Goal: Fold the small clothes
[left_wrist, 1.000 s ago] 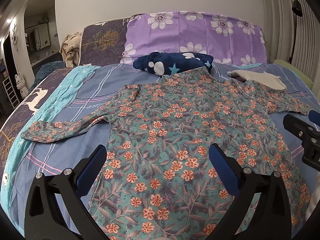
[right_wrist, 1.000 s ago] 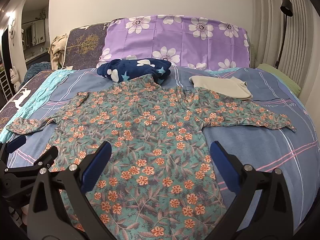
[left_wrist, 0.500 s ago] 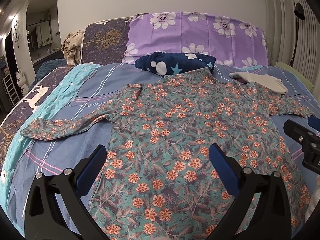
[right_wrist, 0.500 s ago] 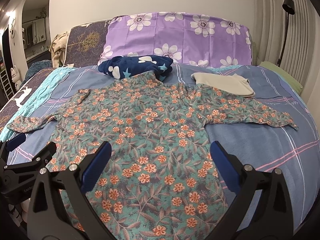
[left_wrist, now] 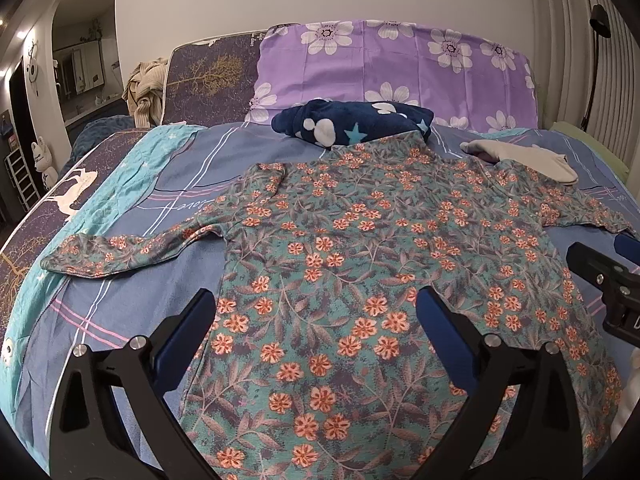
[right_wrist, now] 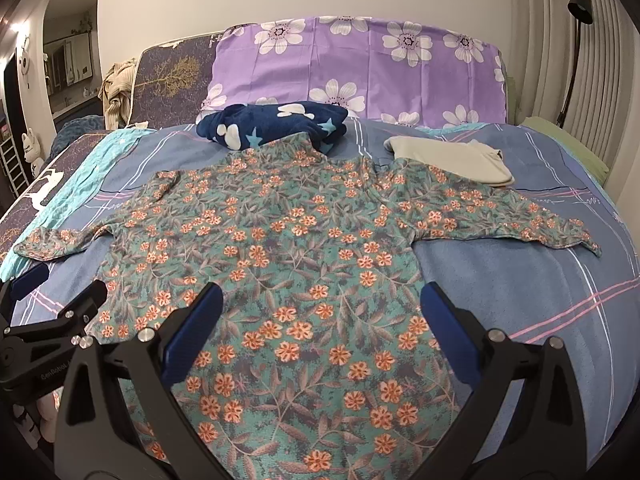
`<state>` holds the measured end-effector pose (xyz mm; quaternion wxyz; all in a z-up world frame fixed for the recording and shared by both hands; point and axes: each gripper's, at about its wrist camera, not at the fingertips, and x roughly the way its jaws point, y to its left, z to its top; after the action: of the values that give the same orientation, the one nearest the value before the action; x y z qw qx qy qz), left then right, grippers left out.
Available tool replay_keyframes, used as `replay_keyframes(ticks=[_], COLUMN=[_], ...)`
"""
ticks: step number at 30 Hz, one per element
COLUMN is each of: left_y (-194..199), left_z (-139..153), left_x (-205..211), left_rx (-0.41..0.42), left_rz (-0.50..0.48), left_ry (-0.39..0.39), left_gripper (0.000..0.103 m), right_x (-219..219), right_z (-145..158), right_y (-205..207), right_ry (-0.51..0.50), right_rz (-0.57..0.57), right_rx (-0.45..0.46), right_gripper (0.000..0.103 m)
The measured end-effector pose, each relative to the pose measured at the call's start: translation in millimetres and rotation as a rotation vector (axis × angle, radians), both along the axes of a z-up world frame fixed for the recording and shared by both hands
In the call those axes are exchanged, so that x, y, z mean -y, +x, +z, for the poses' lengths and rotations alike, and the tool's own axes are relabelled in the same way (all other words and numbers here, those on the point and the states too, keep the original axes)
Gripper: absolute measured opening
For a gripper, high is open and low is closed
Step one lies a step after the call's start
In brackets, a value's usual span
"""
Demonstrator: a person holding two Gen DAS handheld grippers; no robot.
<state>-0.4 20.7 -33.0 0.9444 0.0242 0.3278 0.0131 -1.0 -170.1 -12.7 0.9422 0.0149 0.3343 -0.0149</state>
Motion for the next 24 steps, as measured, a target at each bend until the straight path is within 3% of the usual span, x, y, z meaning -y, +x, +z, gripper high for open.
replay_keyframes(ticks=[19, 22, 24], left_y=[9.0, 11.3, 15.0], left_z=[-11.0, -12.2, -12.6], left_x=[-22.1, -27.8, -43.5], left_rx=[-0.011, -0.012, -0.019], left_rz=[0.005, 0.002, 0.009], left_ry=[-0.098, -0.094, -0.146], left_gripper=[0.085, 0.073, 0.062], right_x=[-5.4, -7.6, -7.4], right_z=[-9.5, -11.4, -12.2], right_y=[11.6, 17.7, 22.8], right_ry=[-0.011, -0.022, -0.028], right_rz=[0.008, 0.017, 0.024], right_rx=[-0.034, -0.042, -0.049], right_gripper=[0.100, 0.100, 0.100])
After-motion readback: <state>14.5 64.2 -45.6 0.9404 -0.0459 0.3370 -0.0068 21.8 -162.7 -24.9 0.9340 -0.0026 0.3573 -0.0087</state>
